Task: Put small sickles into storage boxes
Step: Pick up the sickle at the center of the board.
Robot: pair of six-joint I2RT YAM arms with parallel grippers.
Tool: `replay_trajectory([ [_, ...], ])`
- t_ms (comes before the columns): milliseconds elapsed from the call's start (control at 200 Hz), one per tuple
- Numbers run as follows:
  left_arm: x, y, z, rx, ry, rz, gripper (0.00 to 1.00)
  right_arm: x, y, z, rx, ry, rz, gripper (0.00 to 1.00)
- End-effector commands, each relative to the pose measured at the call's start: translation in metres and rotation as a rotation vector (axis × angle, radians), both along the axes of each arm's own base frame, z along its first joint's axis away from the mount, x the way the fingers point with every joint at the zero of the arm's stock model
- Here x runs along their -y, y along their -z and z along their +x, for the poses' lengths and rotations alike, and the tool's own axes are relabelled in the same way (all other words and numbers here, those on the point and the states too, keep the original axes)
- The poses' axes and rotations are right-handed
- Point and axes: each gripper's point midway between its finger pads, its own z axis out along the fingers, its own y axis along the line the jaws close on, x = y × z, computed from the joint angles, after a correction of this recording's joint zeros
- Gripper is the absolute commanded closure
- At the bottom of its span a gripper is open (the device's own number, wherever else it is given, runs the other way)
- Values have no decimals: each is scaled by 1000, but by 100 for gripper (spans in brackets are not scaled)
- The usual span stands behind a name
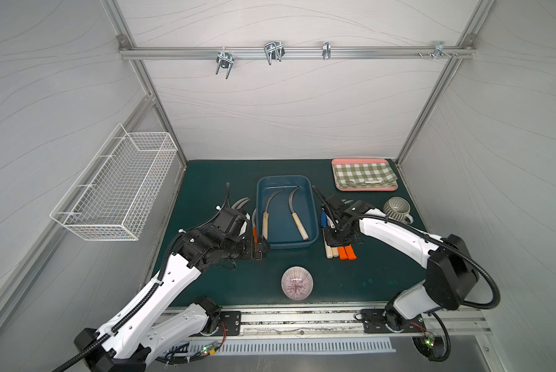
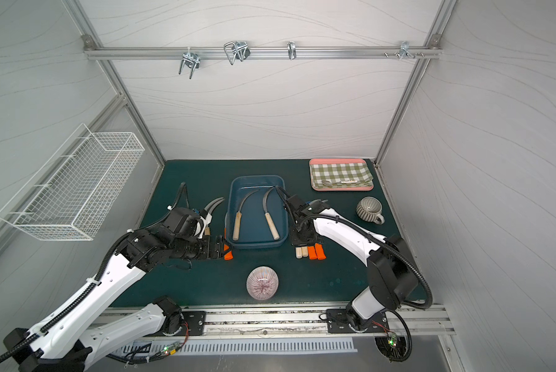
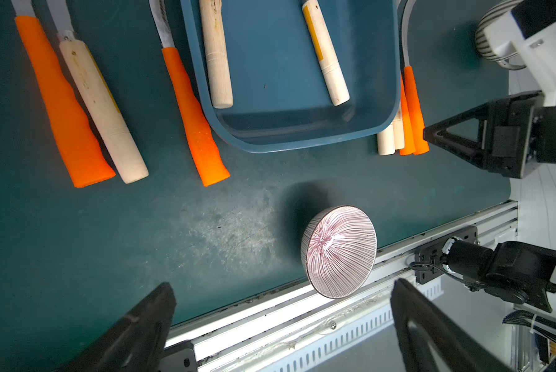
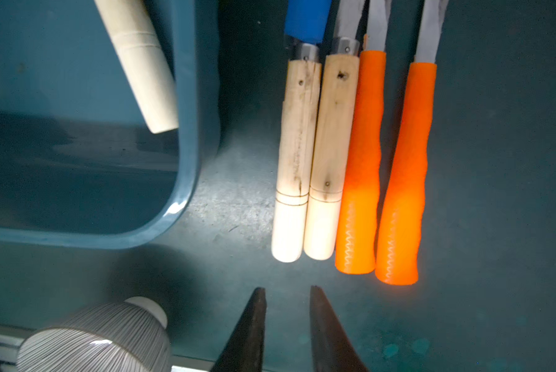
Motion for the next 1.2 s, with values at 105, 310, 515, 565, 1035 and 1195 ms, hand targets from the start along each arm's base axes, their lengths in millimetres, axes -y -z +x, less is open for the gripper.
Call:
replay_trajectory([
  [105, 3, -6, -7, 24, 51, -18, 1, 17, 25, 5, -29, 40, -73, 80],
  [310, 5, -8, -5, 34, 72, -18, 1, 21, 43, 10, -67, 43, -83, 79],
  [515, 7, -5, -1, 25, 67, -10, 1, 13, 54, 18, -88, 35, -56, 76],
  [565, 7, -3, -1, 20, 65, -8, 1, 11, 56, 19, -93, 37, -52, 76],
  [1035, 10, 2, 7, 14, 79, 19, 1, 11, 79, 28, -137, 47, -31, 75],
  [1195, 12, 3, 9, 11, 92, 29, 1, 10, 83, 29, -139, 39, -31, 73],
])
